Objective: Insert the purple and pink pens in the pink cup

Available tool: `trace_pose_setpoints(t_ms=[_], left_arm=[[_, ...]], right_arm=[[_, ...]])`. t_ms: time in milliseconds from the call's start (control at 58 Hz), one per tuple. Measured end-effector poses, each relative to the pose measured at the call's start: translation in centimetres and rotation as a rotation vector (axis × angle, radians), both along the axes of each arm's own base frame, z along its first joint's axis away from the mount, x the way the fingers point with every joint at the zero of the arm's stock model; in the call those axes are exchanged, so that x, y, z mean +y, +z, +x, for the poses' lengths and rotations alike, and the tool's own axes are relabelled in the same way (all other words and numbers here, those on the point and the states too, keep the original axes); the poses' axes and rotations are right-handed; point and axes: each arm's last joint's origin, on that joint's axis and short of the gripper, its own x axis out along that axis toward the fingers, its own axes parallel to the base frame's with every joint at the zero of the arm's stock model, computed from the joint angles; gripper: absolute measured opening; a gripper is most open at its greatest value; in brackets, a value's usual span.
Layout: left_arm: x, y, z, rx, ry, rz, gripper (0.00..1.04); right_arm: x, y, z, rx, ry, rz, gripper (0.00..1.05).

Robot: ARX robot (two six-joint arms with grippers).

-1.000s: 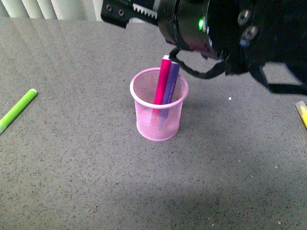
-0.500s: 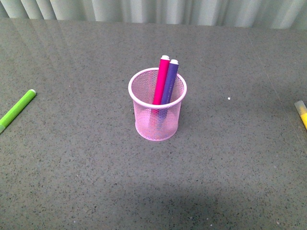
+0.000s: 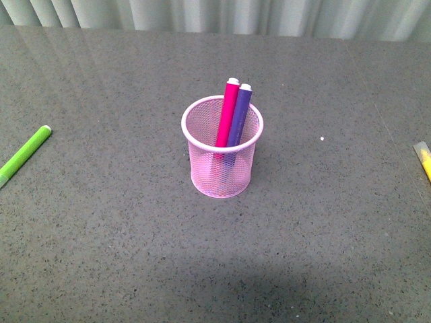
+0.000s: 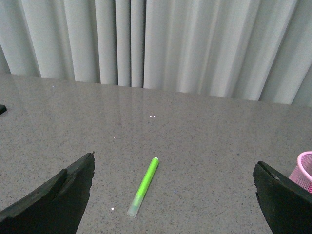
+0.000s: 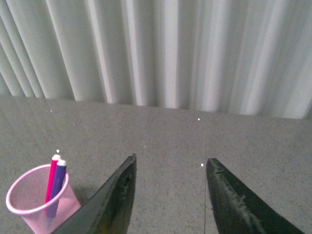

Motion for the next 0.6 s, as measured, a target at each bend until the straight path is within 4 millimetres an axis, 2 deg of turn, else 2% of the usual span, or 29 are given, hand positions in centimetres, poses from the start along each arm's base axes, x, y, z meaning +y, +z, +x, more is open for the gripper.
trace_pose_setpoints(t_ms=[259,603], left_arm=[[0.0,0.0,0.0,0.0,0.0,0.0,0.97],[0.0,0.0,0.0,0.0,0.0,0.0,0.97]], right_arm=[[0.0,-1.5,-1.2,0.001,0.0,-0.028,0.03],[0.0,-2.6,-2.3,0.0,0.001,-0.034,0.03]])
